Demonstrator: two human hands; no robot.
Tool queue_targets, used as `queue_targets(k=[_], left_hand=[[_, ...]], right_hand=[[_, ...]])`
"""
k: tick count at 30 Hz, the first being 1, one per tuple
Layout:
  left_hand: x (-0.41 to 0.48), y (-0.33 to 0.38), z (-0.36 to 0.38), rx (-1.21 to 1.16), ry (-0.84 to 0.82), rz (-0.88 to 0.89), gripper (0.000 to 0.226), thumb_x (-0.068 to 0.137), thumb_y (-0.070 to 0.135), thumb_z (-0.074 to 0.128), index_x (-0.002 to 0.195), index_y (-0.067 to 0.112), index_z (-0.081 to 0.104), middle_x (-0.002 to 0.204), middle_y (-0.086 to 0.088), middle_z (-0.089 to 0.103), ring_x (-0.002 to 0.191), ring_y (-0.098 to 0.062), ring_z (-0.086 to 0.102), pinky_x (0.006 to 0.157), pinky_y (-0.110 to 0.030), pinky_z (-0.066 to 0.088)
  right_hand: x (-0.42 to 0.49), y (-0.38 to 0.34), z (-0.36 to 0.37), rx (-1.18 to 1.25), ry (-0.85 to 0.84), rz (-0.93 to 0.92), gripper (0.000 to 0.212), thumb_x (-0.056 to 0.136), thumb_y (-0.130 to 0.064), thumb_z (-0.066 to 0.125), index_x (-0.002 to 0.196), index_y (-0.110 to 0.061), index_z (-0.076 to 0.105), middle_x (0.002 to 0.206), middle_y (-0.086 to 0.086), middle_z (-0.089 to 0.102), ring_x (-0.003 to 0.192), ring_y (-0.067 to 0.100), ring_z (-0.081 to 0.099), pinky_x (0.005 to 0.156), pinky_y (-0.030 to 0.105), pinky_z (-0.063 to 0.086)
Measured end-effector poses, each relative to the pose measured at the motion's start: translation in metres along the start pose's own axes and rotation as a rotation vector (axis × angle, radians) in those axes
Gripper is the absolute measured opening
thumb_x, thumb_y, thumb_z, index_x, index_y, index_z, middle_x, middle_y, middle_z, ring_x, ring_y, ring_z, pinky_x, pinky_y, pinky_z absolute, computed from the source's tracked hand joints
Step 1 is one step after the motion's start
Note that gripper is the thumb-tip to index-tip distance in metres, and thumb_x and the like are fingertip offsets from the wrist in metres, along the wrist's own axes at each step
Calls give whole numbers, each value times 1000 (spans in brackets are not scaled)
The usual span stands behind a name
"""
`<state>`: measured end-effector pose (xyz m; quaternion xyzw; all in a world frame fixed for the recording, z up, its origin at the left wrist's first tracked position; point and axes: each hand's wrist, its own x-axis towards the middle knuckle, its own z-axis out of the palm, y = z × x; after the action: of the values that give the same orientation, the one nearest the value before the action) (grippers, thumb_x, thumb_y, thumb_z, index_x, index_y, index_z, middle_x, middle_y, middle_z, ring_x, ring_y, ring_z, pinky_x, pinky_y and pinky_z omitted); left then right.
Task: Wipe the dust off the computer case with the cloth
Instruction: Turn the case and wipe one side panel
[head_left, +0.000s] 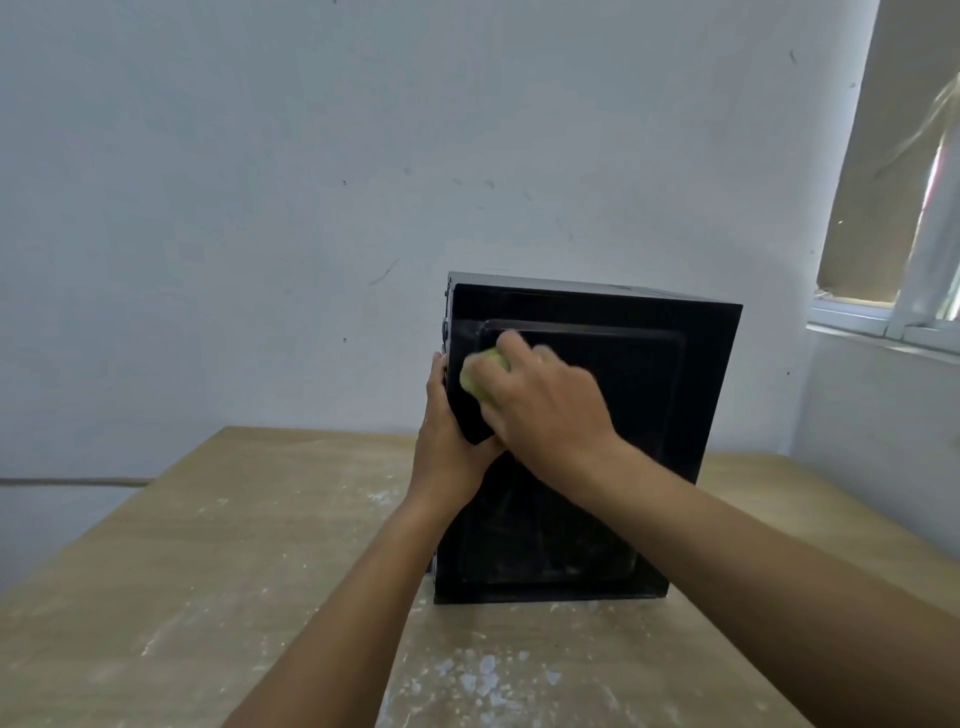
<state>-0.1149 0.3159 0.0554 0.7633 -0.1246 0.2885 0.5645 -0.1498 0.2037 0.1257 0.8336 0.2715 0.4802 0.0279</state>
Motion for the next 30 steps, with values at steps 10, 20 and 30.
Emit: queue_targets(k=[10, 20, 30], left_hand=[[-3, 7, -4, 14, -26, 38, 94, 81, 25, 79, 149, 30, 15, 133, 30, 39, 118, 15, 44, 95, -8, 42], [-3, -2, -5, 203, 9, 49, 54, 103, 25, 50, 143, 47, 20, 97, 10, 66, 83, 6, 65, 65, -8, 48], [-6, 8, -5, 17, -28, 20, 106, 78, 41, 79, 155, 27, 7, 155, 8, 34, 139, -12, 38, 111, -39, 40]], right_hand=[[29, 0, -8, 19, 99, 121, 28, 83, -23, 70, 110, -15, 64, 97, 8, 57, 63, 24, 58, 43, 27, 40], [-6, -29, 14, -157, -12, 93, 20, 67, -15, 81, 80, -17, 66, 83, 4, 57, 52, 20, 51, 42, 23, 21], [54, -2, -12, -74, 129, 129, 21, 84, -17, 66, 105, -18, 64, 100, 5, 55, 60, 18, 45, 44, 25, 30]])
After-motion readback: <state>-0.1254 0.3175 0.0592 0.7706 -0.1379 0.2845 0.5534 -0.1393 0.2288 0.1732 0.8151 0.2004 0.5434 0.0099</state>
